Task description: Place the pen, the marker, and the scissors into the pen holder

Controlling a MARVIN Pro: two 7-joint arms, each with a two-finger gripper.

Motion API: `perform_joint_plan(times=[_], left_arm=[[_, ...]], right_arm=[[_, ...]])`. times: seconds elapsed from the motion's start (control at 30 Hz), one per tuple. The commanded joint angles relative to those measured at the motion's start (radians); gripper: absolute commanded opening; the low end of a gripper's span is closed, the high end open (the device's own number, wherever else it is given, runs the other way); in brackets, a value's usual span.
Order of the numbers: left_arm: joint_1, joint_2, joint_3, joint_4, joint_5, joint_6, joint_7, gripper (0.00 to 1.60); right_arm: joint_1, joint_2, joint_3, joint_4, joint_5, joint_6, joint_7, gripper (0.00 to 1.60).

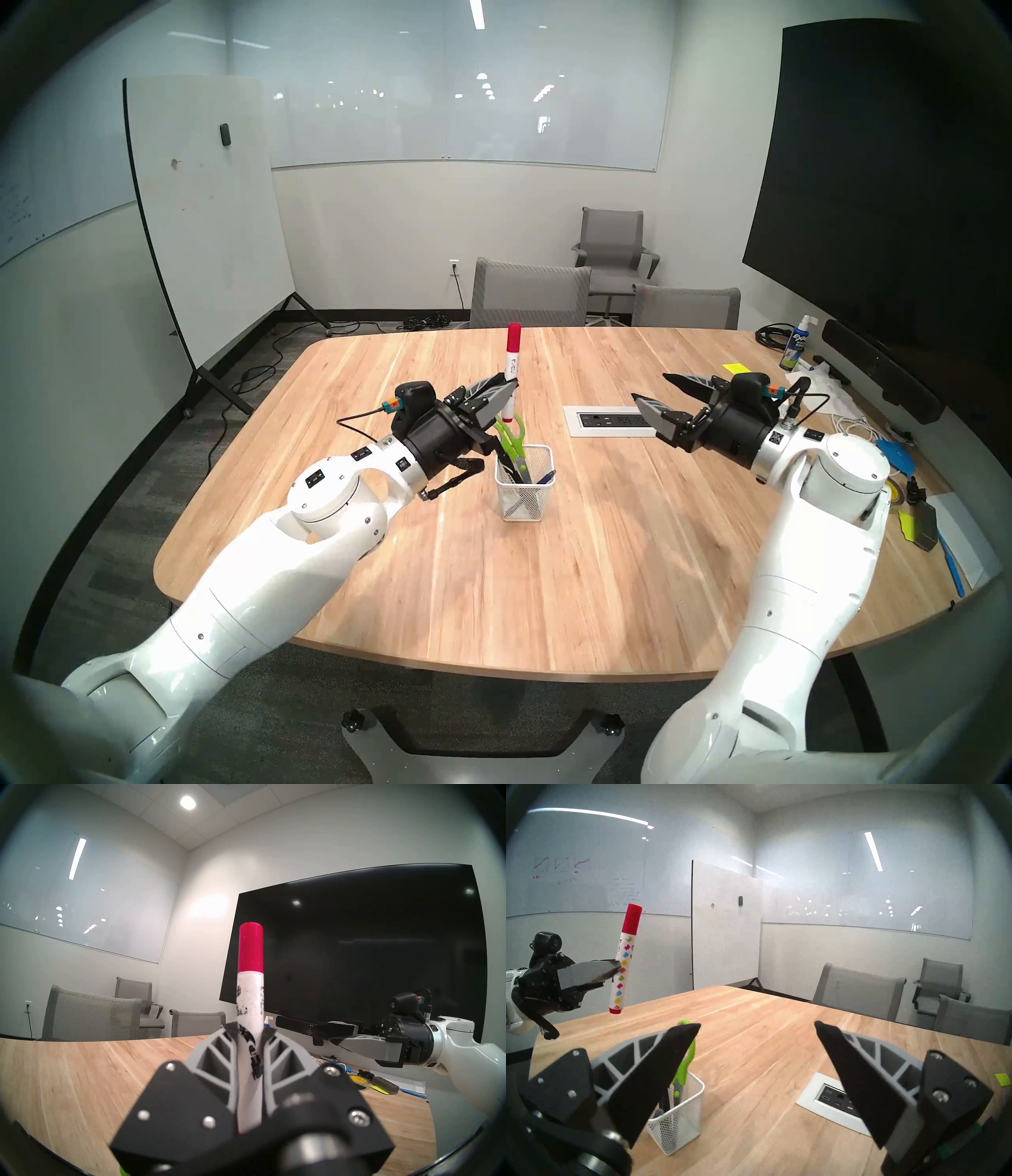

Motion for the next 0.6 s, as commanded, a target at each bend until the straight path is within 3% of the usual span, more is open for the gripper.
perform_joint_plan(times=[0.0, 0.57], left_arm=[[-0.012, -0.006, -0.004, -0.023, 0.001, -0.004, 0.002, 0.0], [-0.009, -0.008, -0.004, -0.025, 0.0, -0.003, 0.004, 0.0]], right_arm=[[0.017, 0.047, 0.006, 0.001, -0.002, -0.02, 0.02, 1.6], [0.026, 0.04, 0.015, 0.005, -0.015, -0.027, 0.036, 1.6]])
